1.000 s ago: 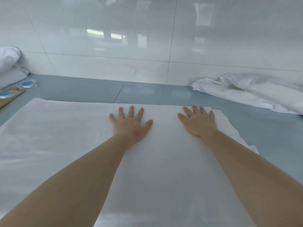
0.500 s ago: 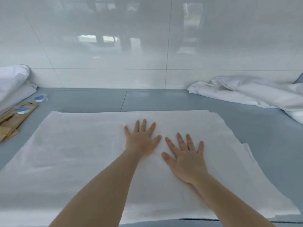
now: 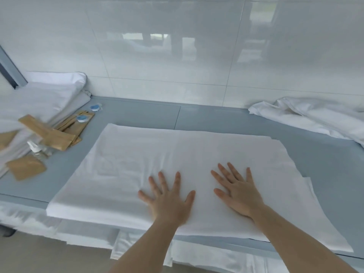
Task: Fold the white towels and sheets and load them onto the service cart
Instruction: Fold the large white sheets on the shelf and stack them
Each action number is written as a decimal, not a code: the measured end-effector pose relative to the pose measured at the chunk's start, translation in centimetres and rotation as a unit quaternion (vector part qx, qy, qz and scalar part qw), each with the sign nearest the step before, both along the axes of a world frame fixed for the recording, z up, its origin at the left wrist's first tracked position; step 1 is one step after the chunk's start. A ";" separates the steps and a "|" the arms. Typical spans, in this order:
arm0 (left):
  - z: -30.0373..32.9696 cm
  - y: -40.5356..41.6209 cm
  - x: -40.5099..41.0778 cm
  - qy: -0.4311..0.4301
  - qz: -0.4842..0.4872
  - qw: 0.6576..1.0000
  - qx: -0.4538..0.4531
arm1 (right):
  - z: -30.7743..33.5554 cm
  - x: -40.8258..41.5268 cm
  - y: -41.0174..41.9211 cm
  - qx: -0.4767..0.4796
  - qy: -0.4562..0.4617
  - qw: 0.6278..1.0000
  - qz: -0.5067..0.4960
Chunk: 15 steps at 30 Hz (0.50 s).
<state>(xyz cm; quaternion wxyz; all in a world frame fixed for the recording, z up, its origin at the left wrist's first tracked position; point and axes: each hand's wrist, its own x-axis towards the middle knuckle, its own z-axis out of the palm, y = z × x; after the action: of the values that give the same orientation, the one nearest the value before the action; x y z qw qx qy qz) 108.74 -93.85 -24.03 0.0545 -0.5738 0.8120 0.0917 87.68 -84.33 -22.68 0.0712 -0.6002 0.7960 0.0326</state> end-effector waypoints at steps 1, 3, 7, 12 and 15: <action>0.0 -0.1 -0.1 -0.001 -0.002 1.000 -0.002 | 0.0 0.0 0.0 0.003 -0.004 1.000 -0.002; -0.2 -0.4 -0.2 -0.003 -0.011 1.000 -0.008 | 0.1 0.1 0.1 0.003 -0.015 1.000 -0.018; -0.2 -1.3 -0.1 -0.011 -0.045 0.999 -0.015 | -0.1 0.7 0.6 -0.006 -0.025 0.998 -0.063; 0.0 -3.4 -0.4 -0.019 -0.130 0.991 -0.024 | -1.0 2.6 2.0 -0.026 -0.014 0.989 -0.145; 0.4 -5.5 -0.8 -0.019 -0.200 0.979 -0.018 | -1.3 4.6 2.6 -0.035 -0.013 0.978 -0.205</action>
<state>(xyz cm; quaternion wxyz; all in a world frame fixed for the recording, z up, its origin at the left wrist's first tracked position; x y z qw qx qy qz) 107.92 -99.30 -23.65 0.0766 -0.4021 0.9108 0.0538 92.30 -81.76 -24.03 0.0657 -0.4272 0.9016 -0.0181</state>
